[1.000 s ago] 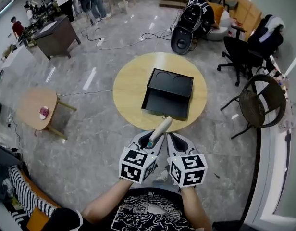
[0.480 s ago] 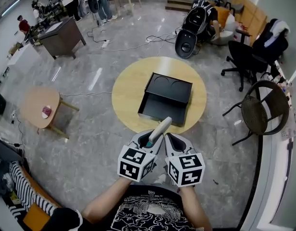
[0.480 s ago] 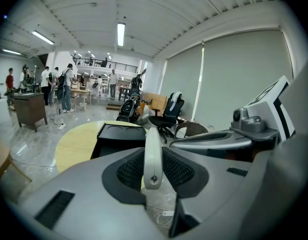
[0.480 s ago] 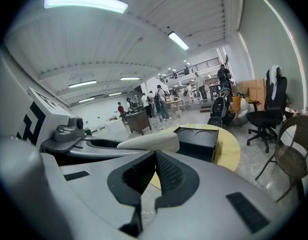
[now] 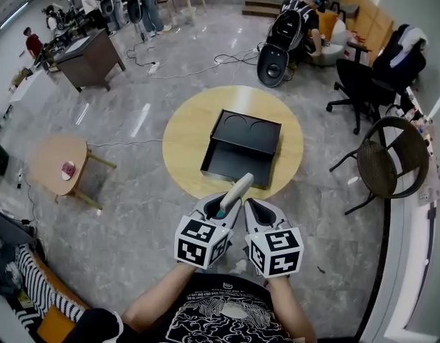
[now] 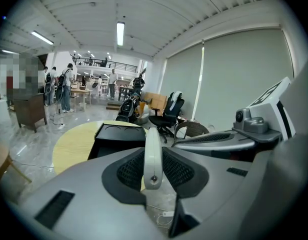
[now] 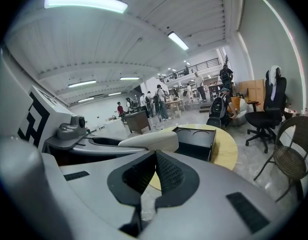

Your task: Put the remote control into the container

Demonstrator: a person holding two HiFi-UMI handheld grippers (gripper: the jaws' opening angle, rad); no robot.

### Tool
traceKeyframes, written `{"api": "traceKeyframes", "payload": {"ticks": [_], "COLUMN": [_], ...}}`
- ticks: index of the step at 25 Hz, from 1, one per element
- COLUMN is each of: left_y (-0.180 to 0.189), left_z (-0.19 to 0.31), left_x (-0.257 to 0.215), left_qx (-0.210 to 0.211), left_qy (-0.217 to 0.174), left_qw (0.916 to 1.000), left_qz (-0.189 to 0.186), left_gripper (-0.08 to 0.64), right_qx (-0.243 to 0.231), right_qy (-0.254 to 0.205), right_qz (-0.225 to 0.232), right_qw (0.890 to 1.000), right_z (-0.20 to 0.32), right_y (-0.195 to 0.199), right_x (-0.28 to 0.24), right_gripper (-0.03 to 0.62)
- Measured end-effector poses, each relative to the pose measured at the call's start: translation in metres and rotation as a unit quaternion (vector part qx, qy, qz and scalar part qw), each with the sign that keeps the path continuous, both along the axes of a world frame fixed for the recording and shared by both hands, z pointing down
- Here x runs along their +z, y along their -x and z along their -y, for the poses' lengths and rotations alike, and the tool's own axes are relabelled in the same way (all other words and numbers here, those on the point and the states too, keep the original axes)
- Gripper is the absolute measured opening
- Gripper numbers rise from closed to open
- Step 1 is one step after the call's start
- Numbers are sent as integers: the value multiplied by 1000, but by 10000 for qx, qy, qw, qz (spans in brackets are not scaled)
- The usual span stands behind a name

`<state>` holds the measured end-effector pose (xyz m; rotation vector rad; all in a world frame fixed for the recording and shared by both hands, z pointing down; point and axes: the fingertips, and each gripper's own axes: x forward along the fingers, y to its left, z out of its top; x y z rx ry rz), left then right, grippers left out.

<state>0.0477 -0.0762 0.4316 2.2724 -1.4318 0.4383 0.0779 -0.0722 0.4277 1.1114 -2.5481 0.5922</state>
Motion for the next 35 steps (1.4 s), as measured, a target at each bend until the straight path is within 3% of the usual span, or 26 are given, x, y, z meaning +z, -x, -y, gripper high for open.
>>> {"api": "traceKeyframes", "payload": {"ticks": [21,35], "left_y": [25,47], "left_z": [87,147], "left_x": [35,67], "left_qx": [831,1904], "left_qy": [137,235], "left_qw": [9964,9804], "left_qz": [129,448], "left_gripper": [107,107], "right_qx": [383,762], "right_qy": [120,284], "right_qz": [-415,-609], "right_qw": [9983,9948], "right_z": [88,152], "right_y": [27,52], "right_x": [24,45], "right_gripper": [23,23]}}
